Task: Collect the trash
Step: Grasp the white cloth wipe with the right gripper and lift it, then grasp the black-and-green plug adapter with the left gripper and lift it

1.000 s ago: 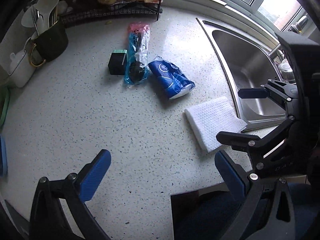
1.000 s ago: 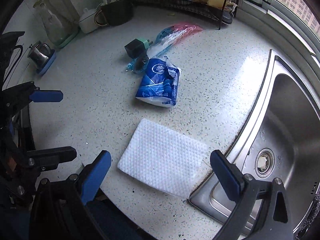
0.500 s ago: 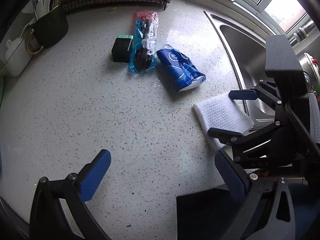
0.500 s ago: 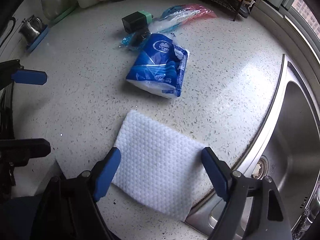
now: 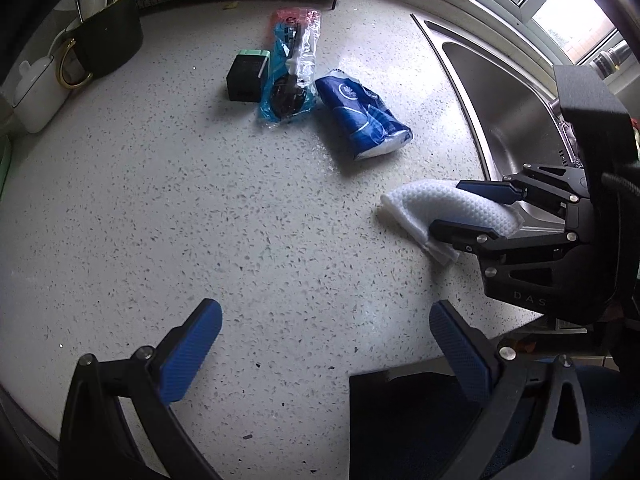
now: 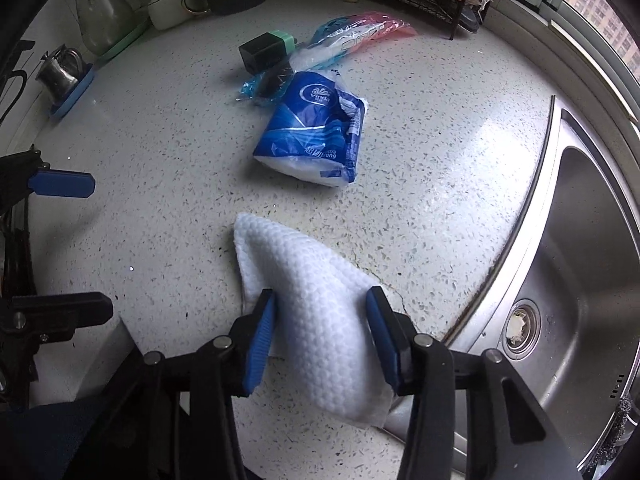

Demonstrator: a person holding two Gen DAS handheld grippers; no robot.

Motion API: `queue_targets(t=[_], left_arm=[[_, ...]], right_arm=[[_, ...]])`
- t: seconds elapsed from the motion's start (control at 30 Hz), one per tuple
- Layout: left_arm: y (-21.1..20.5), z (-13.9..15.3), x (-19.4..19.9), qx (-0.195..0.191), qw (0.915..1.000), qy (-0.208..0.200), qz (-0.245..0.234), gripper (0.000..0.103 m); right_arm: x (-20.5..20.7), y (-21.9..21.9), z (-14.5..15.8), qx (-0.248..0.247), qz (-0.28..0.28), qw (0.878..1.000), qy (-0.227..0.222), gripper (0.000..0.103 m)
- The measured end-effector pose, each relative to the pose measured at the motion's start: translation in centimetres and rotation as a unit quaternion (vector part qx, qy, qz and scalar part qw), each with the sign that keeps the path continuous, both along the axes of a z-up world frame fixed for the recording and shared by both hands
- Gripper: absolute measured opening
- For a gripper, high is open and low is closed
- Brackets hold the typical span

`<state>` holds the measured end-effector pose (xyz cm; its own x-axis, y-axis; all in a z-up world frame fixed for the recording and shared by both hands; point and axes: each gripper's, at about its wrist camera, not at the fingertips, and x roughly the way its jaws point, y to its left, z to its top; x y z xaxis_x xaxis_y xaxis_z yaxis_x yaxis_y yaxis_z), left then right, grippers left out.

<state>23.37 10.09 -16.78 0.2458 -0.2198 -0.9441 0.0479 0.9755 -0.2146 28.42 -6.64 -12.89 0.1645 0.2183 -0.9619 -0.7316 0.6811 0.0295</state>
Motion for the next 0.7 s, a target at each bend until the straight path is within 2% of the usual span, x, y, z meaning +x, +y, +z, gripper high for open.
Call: queue_targets(t=[0.07,0.1,0.13,0.2,0.37,0.57,0.7], left_arm=[[0.0,0.0,-0.3,0.0,1.0,-0.001,0.0,0.103],[0.1,0.0,-0.3,-0.001,1.0,-0.001,0.0,0.103],[0.0,0.1,-0.3,-0.001,1.0,-0.002,0.0,0.103],[0.2,0.5,-0.1,0.001,1.0,-0.006,-0.003,0.103],[1.4,1.5,1.9,0.01,0.9999,-0.013,0.001,0.103],[3.7,2.7,6.2,0.015,0.9996,-0.022,0.0,0.103],[4.8,2.8,9.6,0.041,0.9985,-0.034,-0.01,0.103]], right_arm=[[-0.2,-0.2,0.0,0.0,-0.003,1.0,0.001,0.042],[-0.3,-0.4,0.1,0.004,-0.006,1.0,0.004,0.034],[-0.4,-0.6,0.2,0.009,-0.008,1.0,0.005,0.018],[-0.2,-0.7,0.3,0.018,-0.021,0.999,0.02,0.01],[0.6,-2.6,0.7,0.059,-0.062,0.994,0.069,0.008],[0.7,-4.2,2.8,0.066,-0.084,0.993,0.043,0.008],[1.9,-4.9,4.6,0.067,-0.1,0.993,0.02,0.008]])
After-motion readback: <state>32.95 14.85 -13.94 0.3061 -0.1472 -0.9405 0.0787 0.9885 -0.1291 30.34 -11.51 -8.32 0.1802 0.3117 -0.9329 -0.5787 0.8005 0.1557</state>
